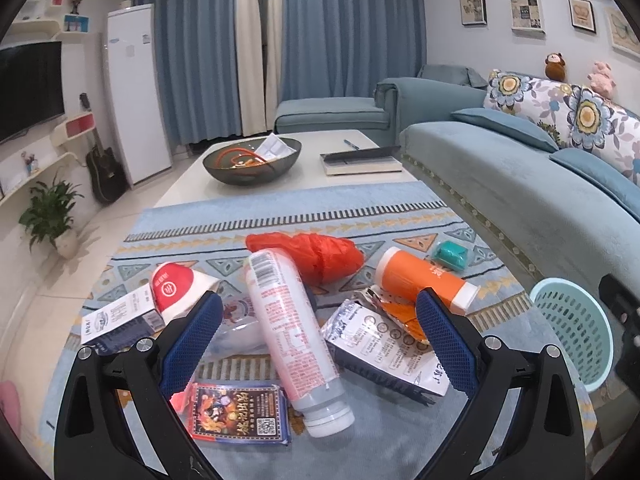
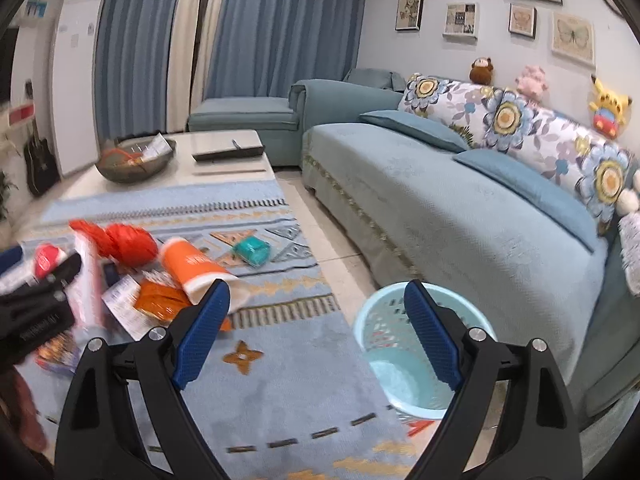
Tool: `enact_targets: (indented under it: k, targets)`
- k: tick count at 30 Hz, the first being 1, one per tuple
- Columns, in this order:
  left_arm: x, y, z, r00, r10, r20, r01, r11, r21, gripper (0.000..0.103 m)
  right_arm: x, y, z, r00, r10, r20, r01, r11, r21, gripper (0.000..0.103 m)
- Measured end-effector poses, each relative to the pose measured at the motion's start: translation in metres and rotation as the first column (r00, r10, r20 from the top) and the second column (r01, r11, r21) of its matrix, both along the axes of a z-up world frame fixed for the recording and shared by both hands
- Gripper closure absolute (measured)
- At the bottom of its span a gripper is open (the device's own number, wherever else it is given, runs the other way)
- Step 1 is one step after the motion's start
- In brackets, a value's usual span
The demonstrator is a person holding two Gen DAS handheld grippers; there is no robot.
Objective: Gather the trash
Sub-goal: 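Grasp the white milk carton with the left tool while the right tool grasps the pink-white spray bottle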
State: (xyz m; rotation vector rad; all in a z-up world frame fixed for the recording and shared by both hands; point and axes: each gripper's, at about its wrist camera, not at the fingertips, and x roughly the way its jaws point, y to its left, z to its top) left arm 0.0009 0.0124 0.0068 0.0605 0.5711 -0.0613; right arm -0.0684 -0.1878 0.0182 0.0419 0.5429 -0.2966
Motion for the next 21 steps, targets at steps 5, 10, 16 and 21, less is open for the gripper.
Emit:
enact_targets:
  k: [5,10,16,21]
  targets:
    - [-0.005,0.021,0.019,1.000,0.000,0.012,0.001,0.999,-0.041,0.009,-0.001,0.017,-0.001,1.000,-0.008,0.015,0.009,0.999,-0.046,0.018]
    - [-0.021,0.071,0.037,0.998,-0.041,0.055,0.037,0.997,0.069,0.009,0.004,0.063,0.006,0.992,0.130,0.001,-0.130,0.991,-0.042,0.018]
    - [-0.012,0.169,0.014,0.998,0.041,-0.043,-0.038,0.997,0.068,0.011,0.025,0.128,0.007,0.960,0.279,-0.033,-0.279,0.960,0.010,0.023]
    - [0.005,0.227,-0.031,0.976,0.021,-0.216,-0.045,0.993,-0.110,0.015,0.046,0.164,-0.011,0.935,0.344,-0.086,-0.343,0.939,0.029,0.036]
